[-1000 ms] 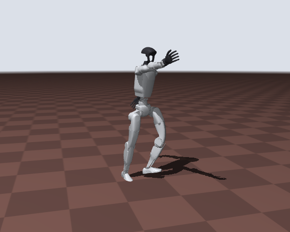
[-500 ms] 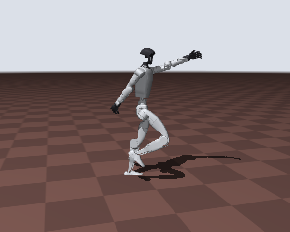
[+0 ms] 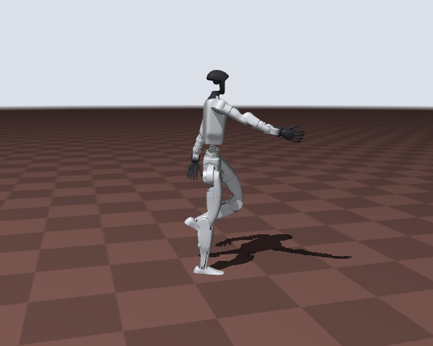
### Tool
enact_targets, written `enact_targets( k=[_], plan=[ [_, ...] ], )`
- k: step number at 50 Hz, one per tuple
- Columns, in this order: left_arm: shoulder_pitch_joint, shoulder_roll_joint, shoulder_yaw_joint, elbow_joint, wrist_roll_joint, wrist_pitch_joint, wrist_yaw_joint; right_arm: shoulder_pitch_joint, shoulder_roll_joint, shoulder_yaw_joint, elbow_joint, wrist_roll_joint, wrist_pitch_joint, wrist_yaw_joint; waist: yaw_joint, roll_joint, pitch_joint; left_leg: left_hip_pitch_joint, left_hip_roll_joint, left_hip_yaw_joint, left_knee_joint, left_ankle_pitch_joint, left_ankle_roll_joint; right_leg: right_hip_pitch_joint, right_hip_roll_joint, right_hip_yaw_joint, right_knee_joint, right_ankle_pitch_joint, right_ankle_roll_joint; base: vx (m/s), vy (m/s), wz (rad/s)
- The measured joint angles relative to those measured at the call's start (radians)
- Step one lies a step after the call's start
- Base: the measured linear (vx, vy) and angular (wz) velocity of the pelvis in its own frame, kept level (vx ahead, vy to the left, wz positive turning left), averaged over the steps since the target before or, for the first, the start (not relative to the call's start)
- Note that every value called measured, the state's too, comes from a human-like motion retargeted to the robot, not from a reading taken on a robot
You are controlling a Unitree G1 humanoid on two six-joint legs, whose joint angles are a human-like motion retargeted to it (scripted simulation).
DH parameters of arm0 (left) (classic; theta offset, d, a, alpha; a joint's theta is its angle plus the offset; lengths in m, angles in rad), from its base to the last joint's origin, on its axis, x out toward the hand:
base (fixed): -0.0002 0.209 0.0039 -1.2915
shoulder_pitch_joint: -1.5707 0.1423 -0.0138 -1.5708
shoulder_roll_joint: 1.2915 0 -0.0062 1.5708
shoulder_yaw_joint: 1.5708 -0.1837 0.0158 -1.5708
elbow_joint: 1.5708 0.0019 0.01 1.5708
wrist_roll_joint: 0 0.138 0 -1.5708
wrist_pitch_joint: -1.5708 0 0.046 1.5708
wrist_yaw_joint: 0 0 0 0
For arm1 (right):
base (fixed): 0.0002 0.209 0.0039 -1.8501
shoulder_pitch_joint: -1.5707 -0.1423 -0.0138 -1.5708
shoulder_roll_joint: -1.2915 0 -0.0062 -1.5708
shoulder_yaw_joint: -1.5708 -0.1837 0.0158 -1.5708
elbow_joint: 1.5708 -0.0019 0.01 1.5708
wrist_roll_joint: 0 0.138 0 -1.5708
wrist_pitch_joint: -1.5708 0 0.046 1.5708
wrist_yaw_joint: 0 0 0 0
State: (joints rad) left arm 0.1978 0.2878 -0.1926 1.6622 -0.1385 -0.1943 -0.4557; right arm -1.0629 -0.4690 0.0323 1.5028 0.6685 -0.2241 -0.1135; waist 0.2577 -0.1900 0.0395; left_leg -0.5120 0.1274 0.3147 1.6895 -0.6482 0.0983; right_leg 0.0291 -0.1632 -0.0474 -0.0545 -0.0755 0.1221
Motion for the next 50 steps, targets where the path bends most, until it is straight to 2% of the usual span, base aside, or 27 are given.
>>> enact_targets(
  k=[3, 7, 10, 13, 15, 16, 18, 19, 20, 22, 25, 28, 32, 35, 40, 43, 45, 47, 50],
  plan=[
    [0.302, 0.033, -0.063, -0.017, -0.049, -0.002, -0.047, -0.248, -0.077, 0.106, -0.031, 0.155, -0.079, -0.062, 0.08, -0.029, -0.005, -0.133, 0.04, 0.025, 0.065, -0.041, 0.031, 0.004, -0.006, 0.017, 0.0, -0.022, 0.012, 0.48, 0.04, -0.39],
    [0.55, 0.061, 0.011, -0.013, -0.118, 0.048, -0.074, -0.499, -0.154, 0.201, -0.015, 0.196, -0.09, -0.117, 0.132, -0.042, -0.006, -0.216, 0.047, 0.041, -0.083, -0.044, 0.037, 0.024, -0.013, 0.005, 0.018, -0.053, 0.018, 0.48, 0.09, 0.12],
    [0.605, 0.031, 0.048, -0.019, -0.155, 0.089, -0.069, -0.61, -0.144, 0.237, 0.034, 0.179, -0.064, -0.151, 0.121, -0.044, -0.009, -0.163, 0.023, 0.085, -0.404, -0.007, 0.016, 0.045, -0.024, 0.0, 0.038, -0.059, 0.039, 0.5, 0.13, 0.28],
    [0.516, -0.037, 0.027, -0.029, -0.128, 0.094, -0.034, -0.591, -0.079, 0.221, 0.059, 0.128, -0.049, -0.118, 0.119, -0.042, 0.019, 0.092, -0.049, 0.233, -1.006, 0.107, -0.029, 0.091, -0.055, 0.027, 0.073, -0.063, 0.081, 0.58, 0.18, -0.24],
    [0.405, -0.077, 0.024, -0.036, -0.166, 0.056, 0.037, -0.497, -0.029, 0.166, 0.046, 0.085, -0.066, -0.114, 0.141, 0.009, 0.055, 0.331, -0.103, 0.324, -1.457, 0.264, -0.064, 0.163, -0.034, 0.054, 0.1, -0.078, 0.096, 0.65, 0.27, -0.74],
    [0.333, -0.094, 0.035, -0.034, -0.2, 0.041, 0.07, -0.418, -0.002, 0.12, 0.033, 0.043, -0.065, -0.117, 0.136, 0.049, 0.059, 0.41, -0.106, 0.341, -1.588, 0.341, -0.091, 0.196, -0.007, 0.058, 0.116, -0.088, 0.087, 0.63, 0.31, -0.37],
    [0.169, -0.123, 0.059, -0.02, -0.241, 0.014, 0.131, -0.227, 0.06, 0.032, 0.003, -0.046, -0.053, -0.114, 0.1, 0.117, 0.058, 0.525, -0.111, 0.346, -1.756, 0.464, -0.145, 0.242, 0.038, 0.052, 0.166, -0.089, 0.056, 0.59, 0.33, 0.38],
    [0.079, -0.133, 0.064, -0.014, -0.239, 0.003, 0.158, -0.113, 0.094, 0.002, -0.003, -0.083, -0.048, -0.1, 0.066, 0.144, 0.053, 0.557, -0.108, 0.326, -1.777, 0.487, -0.165, 0.246, 0.054, 0.039, 0.223, -0.076, 0.032, 0.56, 0.34, 1.07],
    [-0.014, -0.14, 0.065, -0.01, -0.229, -0.009, 0.185, 0.005, 0.129, -0.021, -0.005, -0.114, -0.045, -0.08, 0.027, 0.17, 0.049, 0.582, -0.102, 0.299, -1.777, 0.495, -0.18, 0.242, 0.067, 0.023, 0.293, -0.058, 0.004, 0.52, 0.33, 1.44],
    [-0.24, -0.137, 0.047, -0.005, -0.142, -0.008, 0.221, 0.265, 0.184, -0.027, 0.012, -0.183, -0.029, -0.006, -0.053, 0.21, 0.029, 0.604, -0.091, 0.226, -1.777, 0.491, -0.184, 0.08, 0.084, -0.007, 0.677, -0.073, -0.056, 0.46, 0.29, 1.69],
    [-0.639, -0.087, 0.048, -0.028, 0.009, 0.049, 0.271, 0.633, 0.239, -0.033, 0.084, -0.33, 0.064, 0.114, -0.16, 0.22, 0.007, 0.599, -0.108, 0.114, -1.777, 0.467, -0.198, -0.236, 0.058, -0.032, 1.291, -0.146, -0.095, 0.46, 0.18, 1.99],
    [-1.028, -0.022, 0.089, -0.077, 0.139, 0.106, 0.286, 0.987, 0.302, -0.005, 0.15, -0.499, 0.151, 0.24, -0.293, 0.245, 0.023, 0.639, -0.102, -0.014, -1.777, 0.445, -0.221, -0.417, 0.019, -0.087, 1.687, -0.244, -0.128, 0.52, 0.1, 2.22],
    [-1.439, 0.074, 0.045, -0.199, 0.099, 0.127, 0.316, 1.395, 0.338, 0.121, 0.17, -0.565, 0.196, 0.383, -0.441, 0.277, 0.037, 0.679, -0.088, -0.11, -1.777, 0.43, -0.205, -0.646, -0.016, -0.1, 1.98, -0.341, -0.171, 0.52, 0.02, 1.27],
    [-1.661, 0.16, -0.058, -0.293, 0.046, 0.138, 0.332, 1.618, 0.306, 0.152, 0.176, -0.562, 0.216, 0.472, -0.499, 0.279, 0.051, 0.723, -0.087, -0.116, -1.777, 0.416, -0.172, -0.786, -0.009, -0.077, 2.031, -0.393, -0.205, 0.52, -0.05, 0.17],
    [-1.916, 0.24, -0.167, -0.297, 0.067, 0.141, 0.294, 1.8, 0.22, 0.072, 0.197, -0.539, 0.23, 0.552, -0.545, 0.26, 0.029, 0.78, -0.083, -0.121, -1.777, 0.405, -0.175, -0.872, 0.015, -0.105, 1.805, -0.408, -0.213, 0.52, -0.09, 0.0],
    [-1.954, 0.224, -0.168, -0.268, 0.041, 0.12, 0.297, 1.784, 0.197, 0.061, 0.188, -0.503, 0.212, 0.545, -0.537, 0.249, -0.006, 0.793, -0.087, -0.13, -1.777, 0.397, -0.194, -0.82, 0.02, -0.153, 1.475, -0.398, -0.186, 0.51, -0.11, 0.05],
    [-1.921, 0.191, -0.147, -0.263, 0.017, 0.094, 0.304, 1.727, 0.199, 0.076, 0.181, -0.472, 0.196, 0.521, -0.52, 0.24, -0.028, 0.803, -0.095, -0.14, -1.777, 0.39, -0.203, -0.722, 0.01, -0.21, 1.158, -0.39, -0.162, 0.53, -0.12, 0.23],
    [-1.824, 0.135, -0.104, -0.279, -0.012, 0.066, 0.326, 1.623, 0.216, 0.092, 0.192, -0.442, 0.193, 0.47, -0.502, 0.23, -0.023, 0.845, -0.1, -0.167, -1.777, 0.382, -0.206, -0.519, 0.028, -0.28, 0.711, -0.306, -0.114, 0.6, -0.13, 0.65],
    [-1.611, 0.032, -0.026, -0.312, -0.03, 0.061, 0.383, 1.408, 0.242, 0.072, 0.197, -0.488, 0.24, 0.37, -0.443, 0.173, 0.053, 0.979, -0.136, -0.214, -1.753, 0.381, -0.183, -0.124, 0.085, -0.304, 0.056, 0.016, -0.016, 0.68, -0.19, 0.23]
  ],
)
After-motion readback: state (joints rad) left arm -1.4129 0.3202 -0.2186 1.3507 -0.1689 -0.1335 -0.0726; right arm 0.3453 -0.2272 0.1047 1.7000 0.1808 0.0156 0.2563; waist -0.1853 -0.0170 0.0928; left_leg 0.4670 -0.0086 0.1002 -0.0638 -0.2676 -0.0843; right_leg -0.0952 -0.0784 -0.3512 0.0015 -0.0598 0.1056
